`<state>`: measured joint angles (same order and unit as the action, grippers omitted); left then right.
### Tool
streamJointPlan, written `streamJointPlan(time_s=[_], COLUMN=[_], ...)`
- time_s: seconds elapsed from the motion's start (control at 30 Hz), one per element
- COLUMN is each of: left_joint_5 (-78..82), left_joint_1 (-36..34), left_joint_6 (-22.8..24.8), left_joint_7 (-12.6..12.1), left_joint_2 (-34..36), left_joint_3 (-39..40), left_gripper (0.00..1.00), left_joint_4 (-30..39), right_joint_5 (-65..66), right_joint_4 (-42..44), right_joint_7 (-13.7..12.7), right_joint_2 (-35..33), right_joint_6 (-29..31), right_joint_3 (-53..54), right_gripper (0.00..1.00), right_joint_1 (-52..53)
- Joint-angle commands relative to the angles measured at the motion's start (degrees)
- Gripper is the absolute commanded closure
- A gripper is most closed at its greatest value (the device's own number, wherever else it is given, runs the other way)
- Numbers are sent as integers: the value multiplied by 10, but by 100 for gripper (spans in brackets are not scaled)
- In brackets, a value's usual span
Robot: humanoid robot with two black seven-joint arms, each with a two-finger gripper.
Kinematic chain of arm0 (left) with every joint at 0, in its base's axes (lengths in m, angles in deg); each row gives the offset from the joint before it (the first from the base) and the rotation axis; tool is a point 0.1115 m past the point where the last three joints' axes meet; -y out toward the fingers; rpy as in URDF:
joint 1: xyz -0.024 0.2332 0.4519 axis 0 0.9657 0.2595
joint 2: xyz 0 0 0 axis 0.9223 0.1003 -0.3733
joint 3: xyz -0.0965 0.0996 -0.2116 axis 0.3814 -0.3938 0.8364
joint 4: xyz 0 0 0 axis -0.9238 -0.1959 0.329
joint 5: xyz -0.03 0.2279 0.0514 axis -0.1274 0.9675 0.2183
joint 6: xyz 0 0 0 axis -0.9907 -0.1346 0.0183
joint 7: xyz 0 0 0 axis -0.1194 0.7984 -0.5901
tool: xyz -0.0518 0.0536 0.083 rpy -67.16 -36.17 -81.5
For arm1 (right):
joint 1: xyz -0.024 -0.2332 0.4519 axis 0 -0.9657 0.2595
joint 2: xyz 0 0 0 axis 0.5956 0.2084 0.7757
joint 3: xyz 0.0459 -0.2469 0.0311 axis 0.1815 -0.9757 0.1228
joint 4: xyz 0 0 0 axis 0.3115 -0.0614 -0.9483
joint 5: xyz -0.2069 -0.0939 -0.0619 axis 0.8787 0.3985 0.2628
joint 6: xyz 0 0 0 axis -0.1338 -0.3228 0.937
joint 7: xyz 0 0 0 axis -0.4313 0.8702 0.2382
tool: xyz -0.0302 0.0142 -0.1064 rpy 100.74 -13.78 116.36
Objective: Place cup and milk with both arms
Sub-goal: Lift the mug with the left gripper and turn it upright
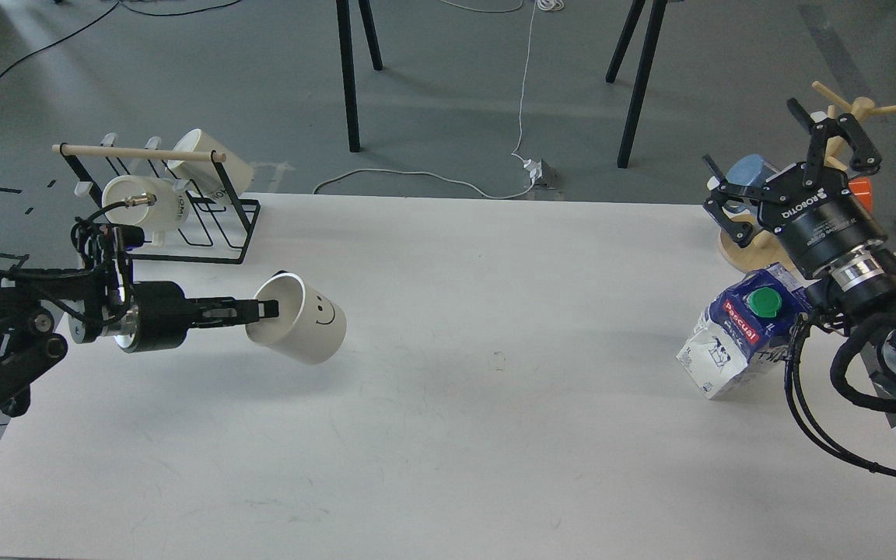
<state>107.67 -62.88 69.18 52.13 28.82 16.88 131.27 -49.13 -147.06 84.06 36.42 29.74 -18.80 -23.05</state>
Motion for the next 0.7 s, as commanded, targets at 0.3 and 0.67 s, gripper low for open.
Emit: streamJointPlan(time_s=[0.3, 0.67], left_joint_5=[45, 49], left_joint_1=[-14, -11], left_joint_6=[0, 0], left_joint_7=[0, 0], left_joint_2=[-177, -220], left_joint_3=[-29, -32], left_gripper=[94, 89], left_joint_4=[-71, -103], right_joint_5=[-20, -20], right_joint_4=[3, 3], right_joint_7=[-1, -1], right_joint_2=[16, 17], right_joint_6=[0, 0], right_joint_3=[5, 2], right_gripper=[2, 2], right_joint_1=[0, -1])
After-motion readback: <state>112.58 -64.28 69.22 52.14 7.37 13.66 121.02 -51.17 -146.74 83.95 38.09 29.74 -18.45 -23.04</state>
